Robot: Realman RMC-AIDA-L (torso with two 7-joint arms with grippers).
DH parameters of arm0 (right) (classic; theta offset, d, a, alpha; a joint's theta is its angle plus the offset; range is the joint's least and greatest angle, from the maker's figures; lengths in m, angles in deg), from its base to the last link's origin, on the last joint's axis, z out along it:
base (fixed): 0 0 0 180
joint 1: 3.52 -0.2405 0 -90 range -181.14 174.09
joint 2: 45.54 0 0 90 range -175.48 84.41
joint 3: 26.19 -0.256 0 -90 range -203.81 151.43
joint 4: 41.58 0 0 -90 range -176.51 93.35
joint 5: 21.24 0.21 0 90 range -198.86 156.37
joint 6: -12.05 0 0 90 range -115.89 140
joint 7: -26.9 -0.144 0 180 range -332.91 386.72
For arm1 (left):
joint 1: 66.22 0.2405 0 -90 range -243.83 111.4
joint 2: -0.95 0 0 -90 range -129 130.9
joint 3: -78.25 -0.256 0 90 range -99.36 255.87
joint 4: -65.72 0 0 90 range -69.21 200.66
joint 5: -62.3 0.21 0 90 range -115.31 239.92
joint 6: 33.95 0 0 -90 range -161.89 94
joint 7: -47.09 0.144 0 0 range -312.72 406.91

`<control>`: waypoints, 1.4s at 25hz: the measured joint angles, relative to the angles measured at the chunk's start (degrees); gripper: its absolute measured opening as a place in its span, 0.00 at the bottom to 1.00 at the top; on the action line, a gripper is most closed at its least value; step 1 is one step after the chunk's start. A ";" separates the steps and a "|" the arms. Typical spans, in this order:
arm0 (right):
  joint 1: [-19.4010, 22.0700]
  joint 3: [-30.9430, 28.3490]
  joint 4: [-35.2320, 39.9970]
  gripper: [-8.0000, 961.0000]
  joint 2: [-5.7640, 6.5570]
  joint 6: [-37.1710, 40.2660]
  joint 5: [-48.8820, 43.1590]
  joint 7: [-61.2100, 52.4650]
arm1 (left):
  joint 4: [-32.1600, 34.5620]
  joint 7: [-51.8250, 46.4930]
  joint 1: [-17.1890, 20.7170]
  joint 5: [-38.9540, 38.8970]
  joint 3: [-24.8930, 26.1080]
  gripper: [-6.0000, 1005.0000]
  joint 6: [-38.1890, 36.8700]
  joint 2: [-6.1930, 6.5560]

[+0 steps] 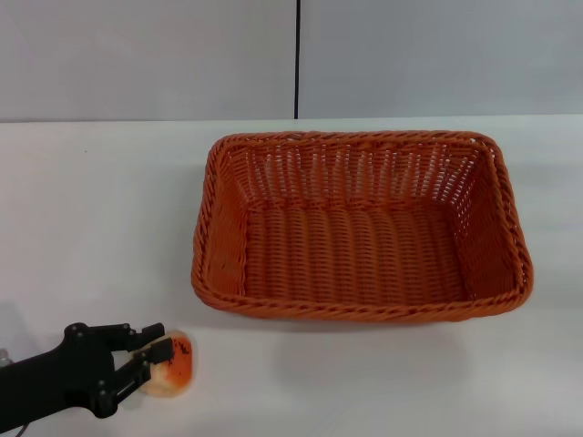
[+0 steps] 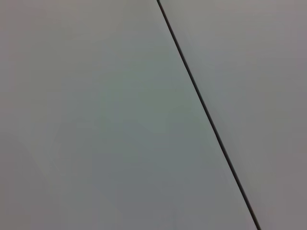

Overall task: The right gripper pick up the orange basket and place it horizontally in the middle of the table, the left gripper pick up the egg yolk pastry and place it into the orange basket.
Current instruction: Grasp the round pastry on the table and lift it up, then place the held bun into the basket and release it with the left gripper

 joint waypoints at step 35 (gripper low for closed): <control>1.88 0.29 -0.01 0.54 -0.07 -0.26 -0.10 -0.47 | -5.41 0.53 -13.03 -5.03 26.38 0.05 -5.12 -0.27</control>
